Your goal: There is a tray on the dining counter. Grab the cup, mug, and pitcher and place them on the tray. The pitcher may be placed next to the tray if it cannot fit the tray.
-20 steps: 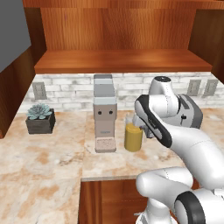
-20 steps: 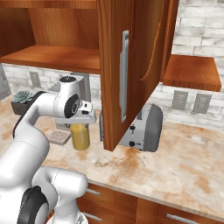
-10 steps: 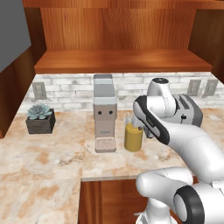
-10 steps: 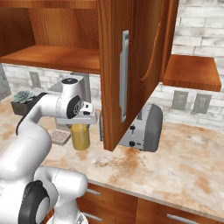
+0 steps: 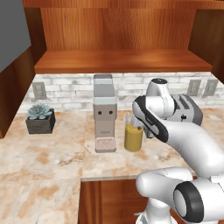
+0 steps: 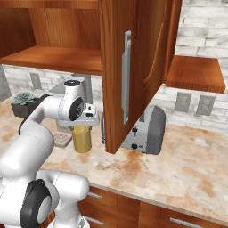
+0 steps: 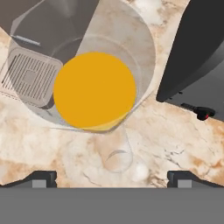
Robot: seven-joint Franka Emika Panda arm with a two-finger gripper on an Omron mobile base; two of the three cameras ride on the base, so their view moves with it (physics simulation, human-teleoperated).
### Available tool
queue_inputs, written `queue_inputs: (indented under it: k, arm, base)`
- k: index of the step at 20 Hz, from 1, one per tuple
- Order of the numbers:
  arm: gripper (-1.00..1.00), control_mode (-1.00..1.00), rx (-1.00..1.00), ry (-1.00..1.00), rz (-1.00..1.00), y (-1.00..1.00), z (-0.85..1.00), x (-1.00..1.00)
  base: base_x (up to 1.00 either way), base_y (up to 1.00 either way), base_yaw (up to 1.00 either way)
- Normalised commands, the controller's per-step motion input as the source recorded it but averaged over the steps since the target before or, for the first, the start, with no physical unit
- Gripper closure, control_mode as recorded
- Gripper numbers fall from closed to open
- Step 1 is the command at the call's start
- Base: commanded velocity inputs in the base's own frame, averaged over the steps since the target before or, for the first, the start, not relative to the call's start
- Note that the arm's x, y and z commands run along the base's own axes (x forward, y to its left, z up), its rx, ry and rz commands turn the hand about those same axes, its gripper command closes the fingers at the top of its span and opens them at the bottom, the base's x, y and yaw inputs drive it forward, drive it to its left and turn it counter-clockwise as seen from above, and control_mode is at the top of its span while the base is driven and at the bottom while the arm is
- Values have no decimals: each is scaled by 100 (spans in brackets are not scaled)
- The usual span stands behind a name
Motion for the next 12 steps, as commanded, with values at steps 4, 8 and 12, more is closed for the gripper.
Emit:
queue_inputs:
  k: [4, 8, 12]
  arm:
    - [-100, -100, 0, 0, 3, 0, -1, 9]
    - [-100, -100, 0, 0, 2, 0, -4, 11]
    - [-100, -100, 0, 0, 3, 0, -5, 4]
  base:
    - [0, 0, 0]
    - [0, 0, 0]
    - [0, 0, 0]
